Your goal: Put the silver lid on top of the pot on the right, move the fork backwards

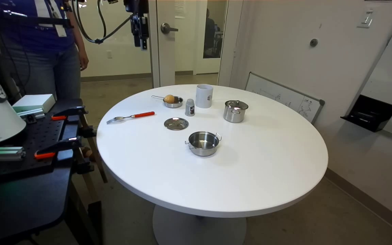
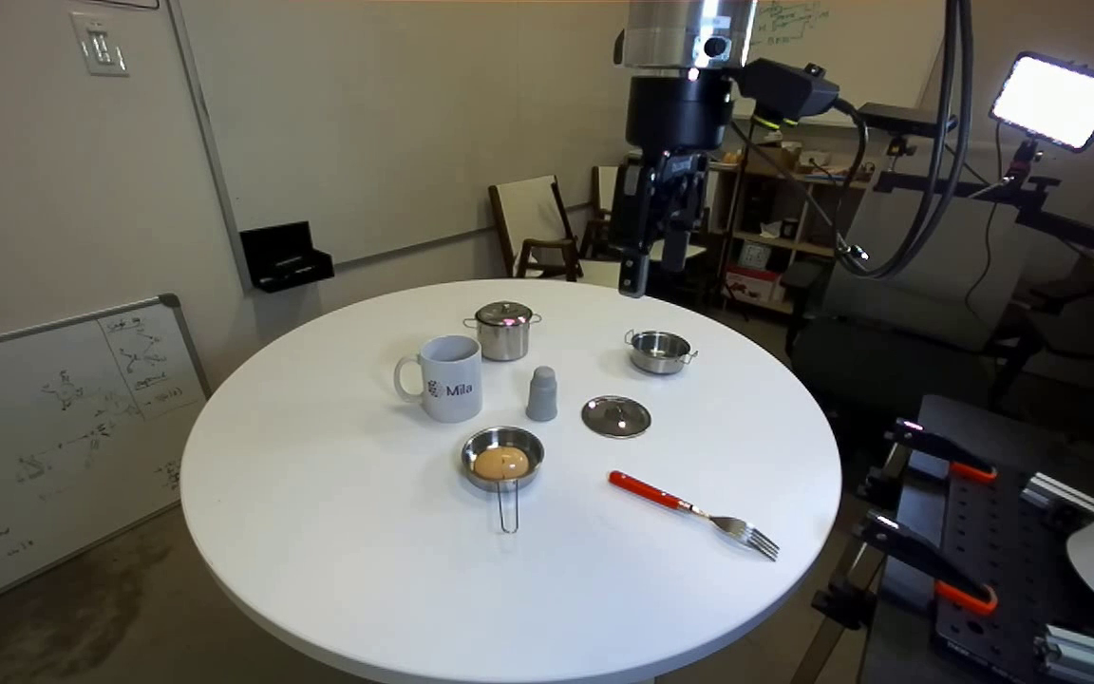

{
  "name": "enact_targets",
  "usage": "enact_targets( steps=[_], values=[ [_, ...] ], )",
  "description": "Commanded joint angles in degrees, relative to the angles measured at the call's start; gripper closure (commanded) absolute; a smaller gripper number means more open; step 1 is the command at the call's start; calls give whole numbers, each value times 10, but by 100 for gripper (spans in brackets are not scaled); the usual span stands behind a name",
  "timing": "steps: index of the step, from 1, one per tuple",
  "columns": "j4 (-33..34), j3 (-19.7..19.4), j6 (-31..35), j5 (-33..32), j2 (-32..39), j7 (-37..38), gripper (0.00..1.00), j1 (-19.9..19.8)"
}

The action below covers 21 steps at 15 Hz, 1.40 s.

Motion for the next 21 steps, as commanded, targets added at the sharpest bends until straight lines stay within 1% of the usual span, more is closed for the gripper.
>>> enact_targets(
  steps=[1, 2, 3, 4, 5, 8, 10, 11, 12, 13, 14, 15, 16, 17, 21],
  values=[
    [0, -5, -1, -1, -2, 0, 0, 5],
    [-2, -2, 10, -6, 1, 15, 0, 5],
    [-3, 7, 29, -30, 19, 45, 0, 3],
    [-4, 9, 37, -37, 26, 57, 0, 3],
    [-5, 13, 61, -54, 42, 84, 0, 1],
    [-5, 9, 122, -132, 91, 166, 0, -6],
    [-2, -8, 148, -203, 128, 222, 0, -8],
    [3, -20, 146, -245, 144, 261, 0, -6],
    [-1, -38, 135, -299, 143, 293, 0, -3],
    [5, -53, 130, -328, 172, 325, 0, 2],
    [9, -65, 122, -346, 183, 350, 0, 7],
    [10, -73, 116, -344, 194, 361, 0, 12],
    [8, -77, 120, -326, 203, 358, 0, 12],
    [-6, -77, 127, -317, 178, 326, 0, 11],
    [-1, -86, 128, -316, 200, 339, 0, 18]
  ],
)
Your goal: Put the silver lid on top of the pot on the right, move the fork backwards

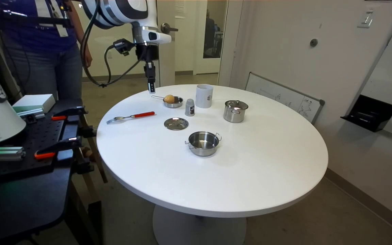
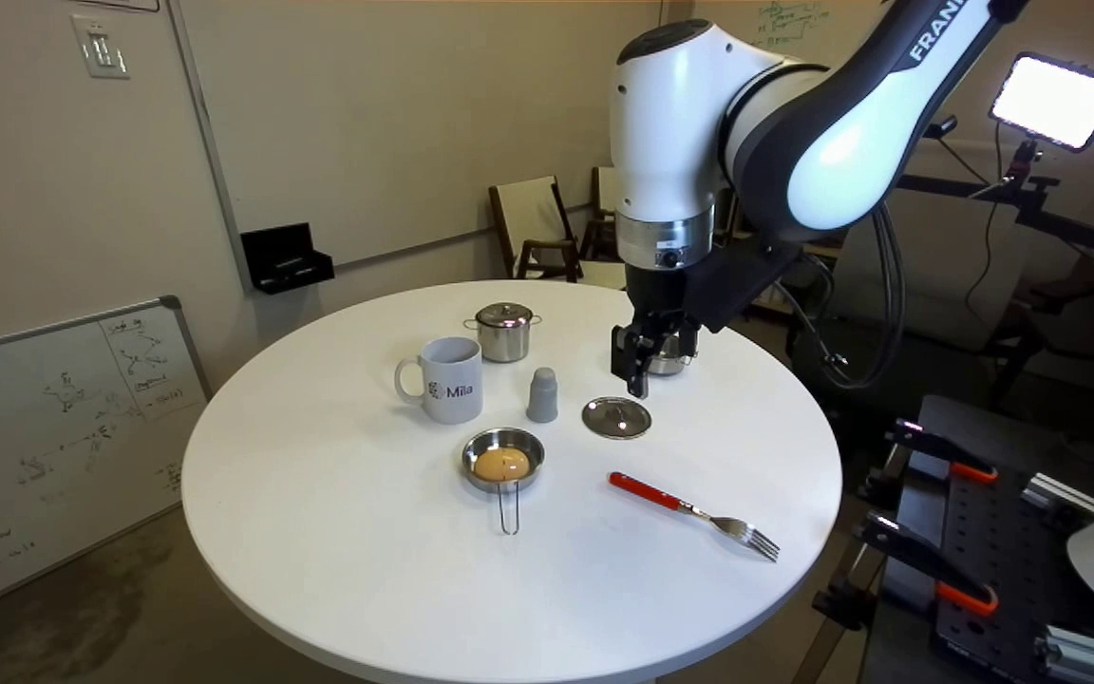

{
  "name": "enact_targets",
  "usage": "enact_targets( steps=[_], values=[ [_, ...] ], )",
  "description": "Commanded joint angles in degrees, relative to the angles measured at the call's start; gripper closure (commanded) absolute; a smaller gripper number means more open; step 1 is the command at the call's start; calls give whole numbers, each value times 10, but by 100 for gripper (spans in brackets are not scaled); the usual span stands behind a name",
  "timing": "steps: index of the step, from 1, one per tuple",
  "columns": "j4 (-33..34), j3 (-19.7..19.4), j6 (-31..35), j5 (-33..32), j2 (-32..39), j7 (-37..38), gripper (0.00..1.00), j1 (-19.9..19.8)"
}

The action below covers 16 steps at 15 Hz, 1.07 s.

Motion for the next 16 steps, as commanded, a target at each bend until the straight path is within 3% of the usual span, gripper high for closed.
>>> enact_targets(
  steps=[1, 7, 13, 16],
  values=[
    [1, -15, 0, 6, -1, -4, 0, 17],
    [51, -42, 15, 4, 73, -3, 0, 13],
    [96, -37, 80, 187, 163, -109, 0, -22],
    [109, -59, 101, 230, 178, -136, 0, -12]
  ],
)
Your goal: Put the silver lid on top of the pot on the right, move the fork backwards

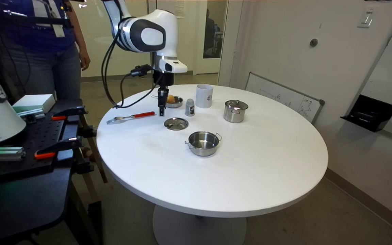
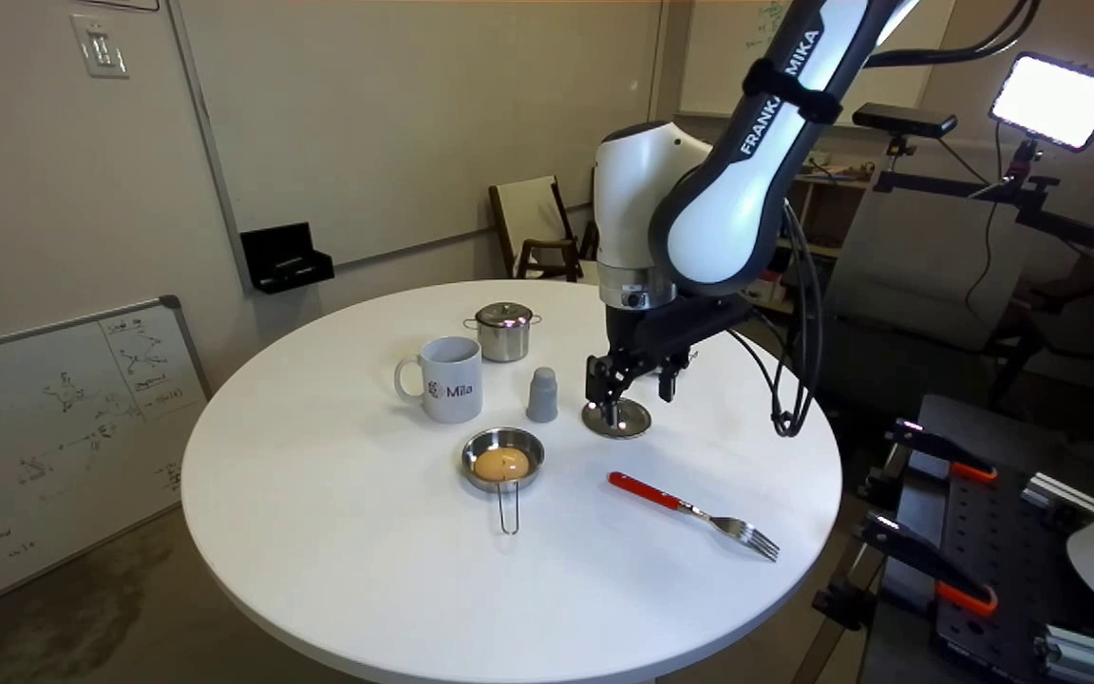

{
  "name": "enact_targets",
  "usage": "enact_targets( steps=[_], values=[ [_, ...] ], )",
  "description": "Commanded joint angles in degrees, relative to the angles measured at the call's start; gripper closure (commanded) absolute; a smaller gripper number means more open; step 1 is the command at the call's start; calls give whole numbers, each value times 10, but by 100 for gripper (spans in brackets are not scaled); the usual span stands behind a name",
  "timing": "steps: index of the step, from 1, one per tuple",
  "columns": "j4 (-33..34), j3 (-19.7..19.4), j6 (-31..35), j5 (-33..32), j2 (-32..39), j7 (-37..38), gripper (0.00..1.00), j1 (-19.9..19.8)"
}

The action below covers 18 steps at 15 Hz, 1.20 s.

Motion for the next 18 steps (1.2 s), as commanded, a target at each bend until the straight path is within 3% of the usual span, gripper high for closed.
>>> enact_targets(
  steps=[1, 18],
  values=[
    [22, -22, 32, 52, 22, -40, 0, 11],
    [79, -88, 78, 84, 100, -63, 0, 69]
  ],
)
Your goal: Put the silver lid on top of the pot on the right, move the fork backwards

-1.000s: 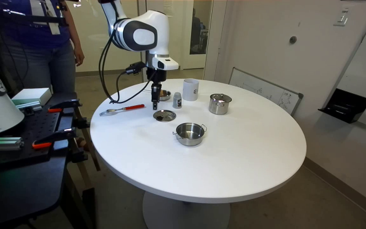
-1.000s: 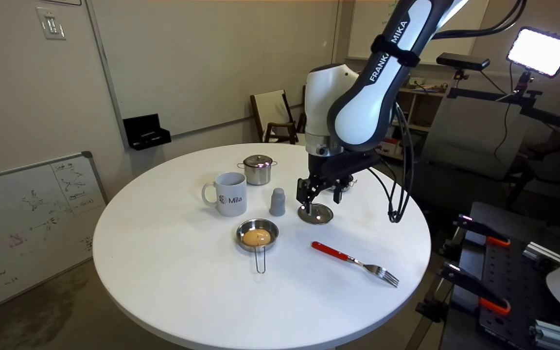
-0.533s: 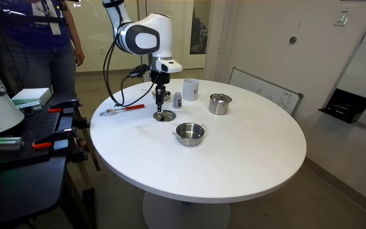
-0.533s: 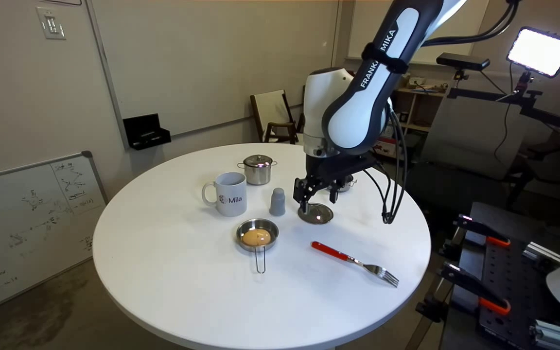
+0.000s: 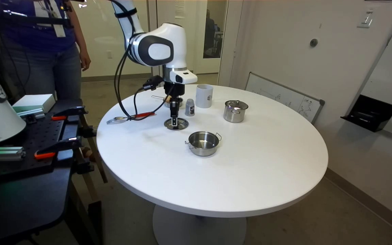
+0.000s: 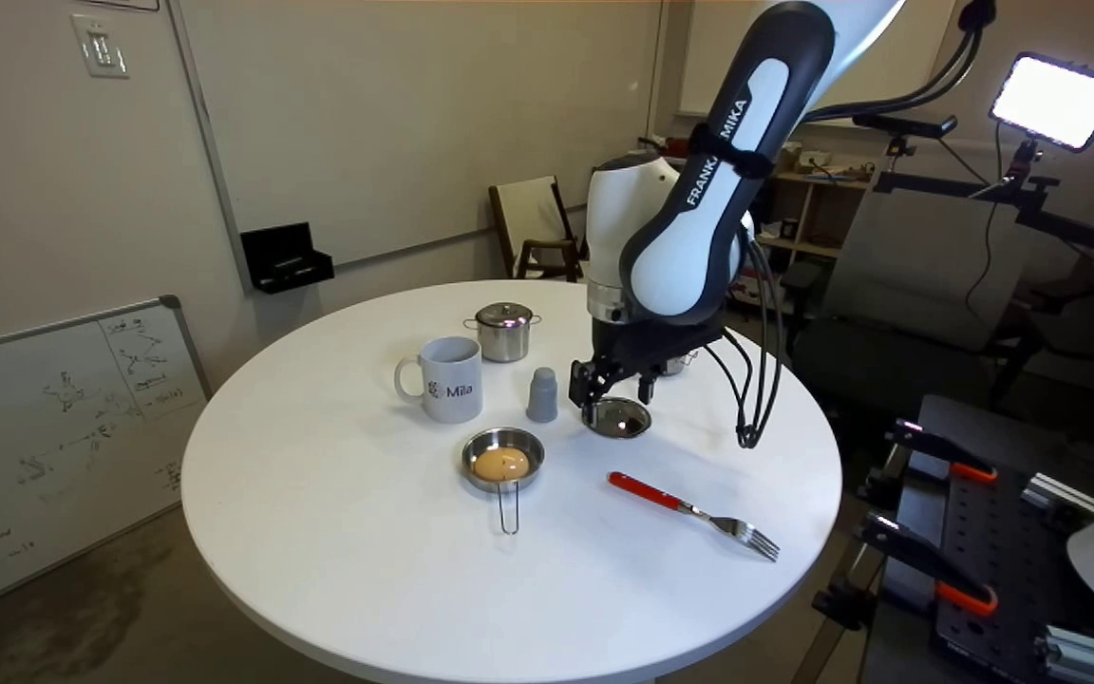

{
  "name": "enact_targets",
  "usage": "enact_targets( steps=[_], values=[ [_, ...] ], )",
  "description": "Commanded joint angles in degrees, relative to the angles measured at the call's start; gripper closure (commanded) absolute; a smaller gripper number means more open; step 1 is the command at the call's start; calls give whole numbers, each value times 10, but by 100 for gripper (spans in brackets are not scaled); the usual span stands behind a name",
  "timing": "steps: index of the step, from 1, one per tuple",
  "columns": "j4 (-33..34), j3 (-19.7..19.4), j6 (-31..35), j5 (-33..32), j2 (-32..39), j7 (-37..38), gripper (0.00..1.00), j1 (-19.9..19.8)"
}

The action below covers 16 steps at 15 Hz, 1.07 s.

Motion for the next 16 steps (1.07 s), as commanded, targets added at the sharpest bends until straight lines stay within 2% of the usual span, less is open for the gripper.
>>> enact_targets(
  steps=[1, 3, 4, 6, 13, 15, 16],
  values=[
    [21, -21, 11, 19, 18, -14, 0, 21],
    [25, -24, 9, 20, 21, -14, 1, 23],
    [25, -25, 10, 21, 21, -14, 6, 23],
    [25, -27, 10, 25, 21, -14, 30, 22],
    [19, -37, 5, 33, 15, -7, 87, 26],
    [18, -39, 6, 33, 14, -6, 99, 27],
    [18, -39, 5, 34, 14, -6, 100, 26]
  ],
)
